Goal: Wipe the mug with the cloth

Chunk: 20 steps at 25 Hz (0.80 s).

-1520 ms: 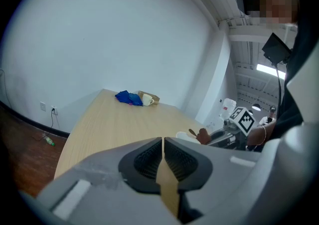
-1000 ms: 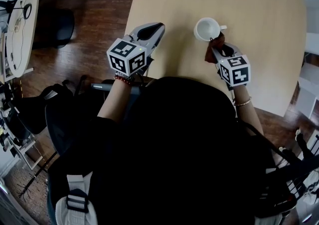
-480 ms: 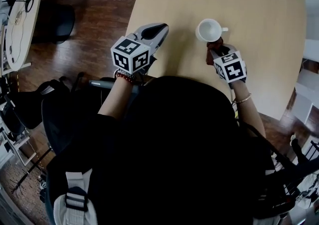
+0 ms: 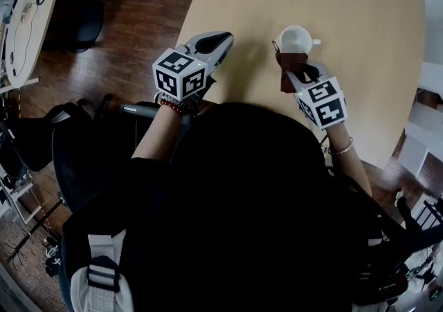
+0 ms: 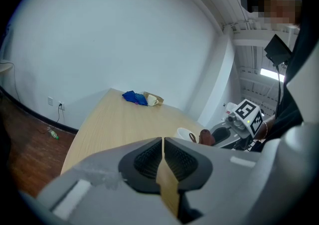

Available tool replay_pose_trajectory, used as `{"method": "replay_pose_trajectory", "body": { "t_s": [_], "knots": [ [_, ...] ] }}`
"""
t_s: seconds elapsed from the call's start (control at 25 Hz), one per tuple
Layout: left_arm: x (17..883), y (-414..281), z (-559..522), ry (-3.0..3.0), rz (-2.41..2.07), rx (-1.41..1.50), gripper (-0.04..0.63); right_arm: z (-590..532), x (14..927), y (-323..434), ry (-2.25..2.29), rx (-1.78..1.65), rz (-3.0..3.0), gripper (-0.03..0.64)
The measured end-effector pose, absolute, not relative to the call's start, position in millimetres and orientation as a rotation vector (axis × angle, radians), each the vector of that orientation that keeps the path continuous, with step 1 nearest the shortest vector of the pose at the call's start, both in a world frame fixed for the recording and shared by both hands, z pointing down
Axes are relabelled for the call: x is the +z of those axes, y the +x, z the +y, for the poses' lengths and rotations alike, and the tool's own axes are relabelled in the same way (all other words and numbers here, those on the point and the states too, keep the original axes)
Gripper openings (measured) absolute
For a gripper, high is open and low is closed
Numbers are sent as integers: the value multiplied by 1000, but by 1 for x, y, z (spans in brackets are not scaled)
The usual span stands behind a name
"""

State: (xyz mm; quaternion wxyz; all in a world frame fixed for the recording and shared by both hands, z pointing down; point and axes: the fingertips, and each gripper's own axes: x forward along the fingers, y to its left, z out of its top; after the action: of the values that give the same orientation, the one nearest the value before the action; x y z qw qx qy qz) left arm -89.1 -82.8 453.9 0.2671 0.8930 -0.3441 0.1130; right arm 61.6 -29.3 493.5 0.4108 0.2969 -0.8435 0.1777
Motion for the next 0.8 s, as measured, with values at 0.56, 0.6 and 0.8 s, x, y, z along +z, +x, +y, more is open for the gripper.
{"method": "replay_pose_trajectory", "body": {
  "t_s": [0.56, 0.6, 0.8],
  "knots": [
    [458, -92, -82, 2401, -927, 308, 6, -28, 547, 50, 690, 469, -2024, 80],
    [458, -91, -82, 2401, -923, 306, 6, -28, 550, 49, 695, 490, -2013, 80],
    [456, -89, -83, 2399, -915, 298, 6, -29, 555, 50, 718, 529, -1954, 80]
  ]
}}
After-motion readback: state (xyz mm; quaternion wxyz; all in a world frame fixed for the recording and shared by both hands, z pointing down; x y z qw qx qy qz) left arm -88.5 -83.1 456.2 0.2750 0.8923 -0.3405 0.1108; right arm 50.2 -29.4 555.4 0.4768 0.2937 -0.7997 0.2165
